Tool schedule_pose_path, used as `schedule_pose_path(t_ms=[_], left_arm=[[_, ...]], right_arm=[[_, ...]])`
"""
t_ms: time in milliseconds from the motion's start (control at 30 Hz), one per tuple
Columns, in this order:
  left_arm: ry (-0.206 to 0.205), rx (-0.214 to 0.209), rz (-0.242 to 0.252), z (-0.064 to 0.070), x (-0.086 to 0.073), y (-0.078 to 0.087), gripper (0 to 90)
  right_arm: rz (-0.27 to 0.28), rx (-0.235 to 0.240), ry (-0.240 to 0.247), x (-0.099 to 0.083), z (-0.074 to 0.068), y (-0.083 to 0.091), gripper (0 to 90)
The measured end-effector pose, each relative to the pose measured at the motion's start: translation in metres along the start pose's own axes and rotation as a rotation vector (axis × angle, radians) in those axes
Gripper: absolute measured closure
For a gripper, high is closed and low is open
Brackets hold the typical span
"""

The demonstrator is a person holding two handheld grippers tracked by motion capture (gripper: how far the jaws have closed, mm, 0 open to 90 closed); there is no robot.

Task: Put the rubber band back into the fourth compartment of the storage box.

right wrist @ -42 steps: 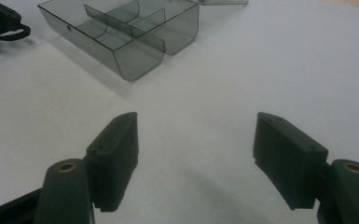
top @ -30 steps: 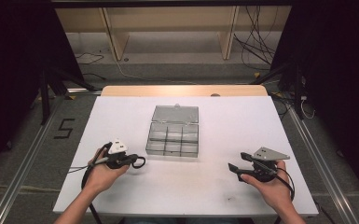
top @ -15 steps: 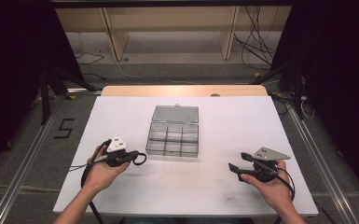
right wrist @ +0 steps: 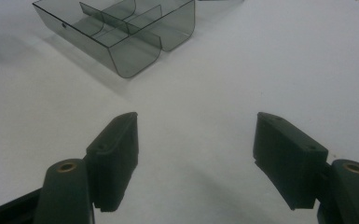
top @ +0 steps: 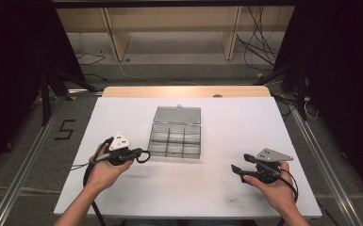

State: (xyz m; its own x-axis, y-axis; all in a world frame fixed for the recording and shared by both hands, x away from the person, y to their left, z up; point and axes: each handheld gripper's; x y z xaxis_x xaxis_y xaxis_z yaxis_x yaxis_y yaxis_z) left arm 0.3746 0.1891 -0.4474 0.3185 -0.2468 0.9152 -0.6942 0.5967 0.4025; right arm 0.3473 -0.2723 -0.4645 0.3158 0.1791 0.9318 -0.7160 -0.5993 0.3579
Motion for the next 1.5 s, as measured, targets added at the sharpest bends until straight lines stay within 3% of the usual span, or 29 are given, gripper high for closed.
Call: schedule_pose_path(t_ms=[833,1500], left_arm=[[-0.011,0.009,0.037,0.003,0.023,-0.006,88.2],[-0.015,0.017,0.037,0.004,0.035,-0.015,88.2]], right_arm=[[-0.009,0.000,-0.008,-0.002,0.001,0.001,31.9],[-0.010,0.001,-0.008,-0.002,0.002,0.002,32.2]])
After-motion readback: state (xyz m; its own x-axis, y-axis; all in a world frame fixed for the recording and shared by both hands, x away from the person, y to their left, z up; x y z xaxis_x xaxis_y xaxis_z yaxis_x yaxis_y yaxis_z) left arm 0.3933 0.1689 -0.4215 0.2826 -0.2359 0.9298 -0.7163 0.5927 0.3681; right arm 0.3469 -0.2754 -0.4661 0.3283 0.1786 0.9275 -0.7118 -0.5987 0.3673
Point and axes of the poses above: each handheld gripper's, and its own axes: y roughly backward along the jaws, x roughly out of its top, z roughly to its right, and after that the axes turned 14 degrees about z, right-handed
